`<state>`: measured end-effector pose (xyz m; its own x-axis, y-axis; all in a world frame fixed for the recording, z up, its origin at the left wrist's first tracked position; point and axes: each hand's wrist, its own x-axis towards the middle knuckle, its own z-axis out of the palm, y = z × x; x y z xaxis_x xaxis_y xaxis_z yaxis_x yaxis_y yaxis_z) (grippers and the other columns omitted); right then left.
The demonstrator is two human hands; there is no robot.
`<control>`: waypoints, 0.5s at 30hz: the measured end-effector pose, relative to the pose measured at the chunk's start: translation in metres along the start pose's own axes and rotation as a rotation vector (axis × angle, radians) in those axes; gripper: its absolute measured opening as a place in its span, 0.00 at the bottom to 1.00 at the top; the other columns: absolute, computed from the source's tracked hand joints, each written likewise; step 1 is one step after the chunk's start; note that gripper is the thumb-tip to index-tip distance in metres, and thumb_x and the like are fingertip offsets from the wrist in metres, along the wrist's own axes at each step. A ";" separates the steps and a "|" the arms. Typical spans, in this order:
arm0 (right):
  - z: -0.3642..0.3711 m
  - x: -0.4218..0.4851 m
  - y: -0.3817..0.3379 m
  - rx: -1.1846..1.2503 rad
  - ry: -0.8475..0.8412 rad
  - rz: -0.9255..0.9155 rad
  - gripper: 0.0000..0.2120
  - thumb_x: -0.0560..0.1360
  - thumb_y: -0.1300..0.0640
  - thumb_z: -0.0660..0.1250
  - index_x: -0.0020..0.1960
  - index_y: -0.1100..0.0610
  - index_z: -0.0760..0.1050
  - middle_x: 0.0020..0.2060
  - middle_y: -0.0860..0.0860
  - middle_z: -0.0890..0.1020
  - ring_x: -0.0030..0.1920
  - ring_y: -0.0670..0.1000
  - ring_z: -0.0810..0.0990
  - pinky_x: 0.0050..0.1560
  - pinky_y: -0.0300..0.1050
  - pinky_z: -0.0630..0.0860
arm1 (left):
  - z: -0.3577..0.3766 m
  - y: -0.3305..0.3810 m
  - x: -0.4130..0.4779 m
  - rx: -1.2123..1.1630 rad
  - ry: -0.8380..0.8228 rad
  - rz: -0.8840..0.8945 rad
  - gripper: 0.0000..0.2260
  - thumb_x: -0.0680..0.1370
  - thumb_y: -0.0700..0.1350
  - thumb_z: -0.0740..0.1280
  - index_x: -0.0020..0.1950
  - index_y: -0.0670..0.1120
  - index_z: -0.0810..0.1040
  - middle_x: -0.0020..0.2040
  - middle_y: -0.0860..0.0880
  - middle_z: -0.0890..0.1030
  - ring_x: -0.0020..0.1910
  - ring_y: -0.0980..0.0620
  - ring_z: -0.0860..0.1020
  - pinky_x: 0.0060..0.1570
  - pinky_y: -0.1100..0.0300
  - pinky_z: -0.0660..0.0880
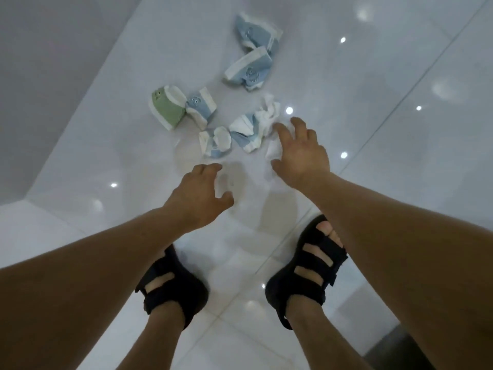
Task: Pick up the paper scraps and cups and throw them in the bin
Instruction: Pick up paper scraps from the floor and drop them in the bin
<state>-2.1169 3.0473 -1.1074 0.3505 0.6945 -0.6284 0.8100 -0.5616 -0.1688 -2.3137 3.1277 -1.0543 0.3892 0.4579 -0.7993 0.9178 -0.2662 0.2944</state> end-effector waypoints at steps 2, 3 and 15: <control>0.014 0.006 -0.001 -0.048 0.068 -0.016 0.28 0.76 0.52 0.65 0.74 0.52 0.61 0.72 0.55 0.60 0.65 0.60 0.64 0.49 0.52 0.72 | 0.009 -0.008 0.007 -0.027 0.008 0.008 0.32 0.75 0.57 0.66 0.76 0.50 0.60 0.73 0.48 0.64 0.69 0.46 0.66 0.66 0.50 0.67; 0.019 0.004 -0.001 -0.050 0.092 -0.023 0.24 0.76 0.54 0.64 0.72 0.54 0.65 0.70 0.57 0.62 0.64 0.60 0.66 0.48 0.52 0.73 | 0.012 -0.010 0.008 -0.041 0.010 0.017 0.32 0.75 0.56 0.67 0.75 0.51 0.60 0.73 0.48 0.64 0.69 0.46 0.67 0.66 0.50 0.67; -0.030 -0.080 -0.069 0.630 -0.050 -0.333 0.34 0.72 0.57 0.72 0.74 0.52 0.63 0.64 0.51 0.76 0.61 0.49 0.75 0.61 0.47 0.74 | -0.029 0.023 -0.027 -0.565 -0.082 0.060 0.15 0.76 0.52 0.67 0.62 0.55 0.69 0.52 0.58 0.77 0.52 0.58 0.77 0.43 0.68 0.70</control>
<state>-2.1868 3.0442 -1.0230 0.0976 0.8616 -0.4981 0.4394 -0.4864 -0.7553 -2.3008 3.1345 -1.0110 0.4550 0.3826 -0.8041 0.8023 0.2156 0.5566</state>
